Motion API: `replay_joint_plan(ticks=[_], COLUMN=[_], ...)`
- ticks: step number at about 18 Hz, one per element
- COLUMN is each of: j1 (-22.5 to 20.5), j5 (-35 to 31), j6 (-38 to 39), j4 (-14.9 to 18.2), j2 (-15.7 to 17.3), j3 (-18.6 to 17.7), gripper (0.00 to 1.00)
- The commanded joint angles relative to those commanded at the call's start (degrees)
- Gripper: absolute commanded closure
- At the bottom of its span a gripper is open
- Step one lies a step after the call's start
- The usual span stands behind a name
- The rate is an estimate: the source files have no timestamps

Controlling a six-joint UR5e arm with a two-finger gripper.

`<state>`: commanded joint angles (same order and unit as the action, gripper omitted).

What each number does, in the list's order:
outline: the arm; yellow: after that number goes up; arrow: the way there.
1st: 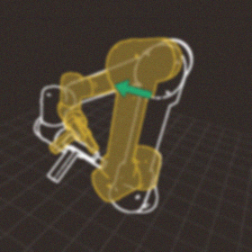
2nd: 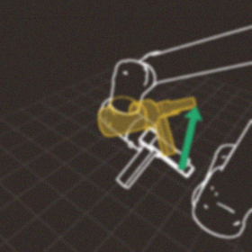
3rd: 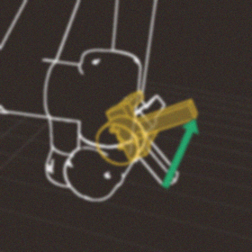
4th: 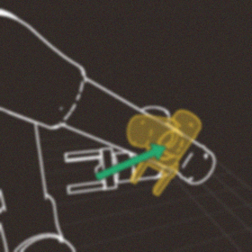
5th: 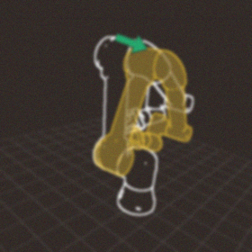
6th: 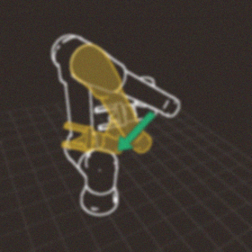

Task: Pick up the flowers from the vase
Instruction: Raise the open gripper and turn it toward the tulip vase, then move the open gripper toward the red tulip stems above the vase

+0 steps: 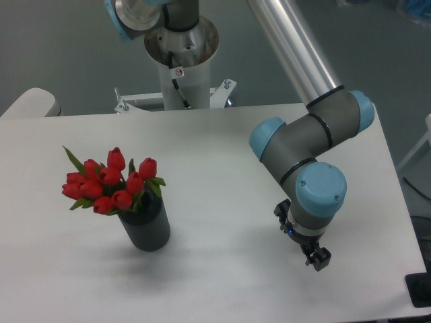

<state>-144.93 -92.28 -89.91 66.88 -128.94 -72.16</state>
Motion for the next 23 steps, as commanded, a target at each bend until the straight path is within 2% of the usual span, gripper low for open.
replay_joint_plan(ticks=[4, 6, 9, 14, 23], j1=[1.31, 1.50, 1.23, 0.97, -1.84], j5=[0.26, 0.61, 4.56, 5.71, 19.32], j6=[0.26, 0.26, 0.70, 1.23, 0.70], j4=[0.26, 0.00, 0.00, 0.26, 1.05], j2=[0.35, 1.14, 1.41, 2.72, 8.43], j3=[-0.18, -1.75, -2.29, -3.17, -7.38], gripper=[0.00, 0.00, 0.00, 0.00, 0.00])
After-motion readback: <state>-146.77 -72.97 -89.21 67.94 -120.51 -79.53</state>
